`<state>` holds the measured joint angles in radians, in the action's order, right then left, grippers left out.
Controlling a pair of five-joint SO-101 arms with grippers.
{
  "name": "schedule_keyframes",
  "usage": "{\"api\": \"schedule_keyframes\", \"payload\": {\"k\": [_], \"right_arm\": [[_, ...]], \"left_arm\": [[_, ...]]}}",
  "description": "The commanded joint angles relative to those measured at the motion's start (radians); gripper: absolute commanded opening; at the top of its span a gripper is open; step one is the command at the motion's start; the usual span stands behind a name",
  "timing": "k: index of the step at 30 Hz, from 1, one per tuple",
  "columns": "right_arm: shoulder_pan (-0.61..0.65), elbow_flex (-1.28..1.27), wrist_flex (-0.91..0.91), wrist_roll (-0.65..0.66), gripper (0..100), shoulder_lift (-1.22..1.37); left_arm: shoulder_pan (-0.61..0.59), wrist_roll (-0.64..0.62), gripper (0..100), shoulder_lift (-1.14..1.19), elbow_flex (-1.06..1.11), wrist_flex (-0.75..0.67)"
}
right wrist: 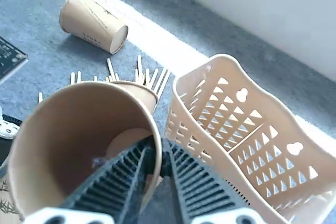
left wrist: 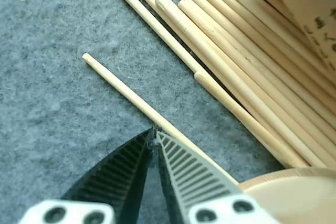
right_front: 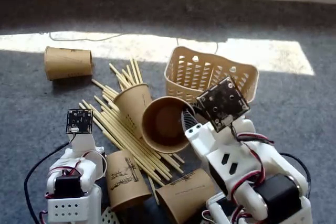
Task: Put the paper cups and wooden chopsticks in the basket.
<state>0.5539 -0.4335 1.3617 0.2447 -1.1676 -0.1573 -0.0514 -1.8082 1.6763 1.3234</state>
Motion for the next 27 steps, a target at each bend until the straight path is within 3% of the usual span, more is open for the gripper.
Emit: {"api": "schedule_keyframes", "payload": {"k": [1,10,17,27], "right_arm": [[-0.013,0.088,0.008,-0.011,0.5,-0.008],[-0.018,0.194,-0.051,-0.012,0.5,-0.007],[-0.202,0.199,-0.191,-0.014,0.5,-0.007],[-0.378,0.194,-0.240,-0.083,0.5,-0.001]], "left_arm": [[-0.002,0.008,1,-0.010,0.019,0.003],[-0.002,0.008,1,-0.010,0.019,0.003],[-0.002,0.008,1,-0.010,0.019,0.003],[-0.002,0.008,1,-0.010,0.019,0.003]]}}
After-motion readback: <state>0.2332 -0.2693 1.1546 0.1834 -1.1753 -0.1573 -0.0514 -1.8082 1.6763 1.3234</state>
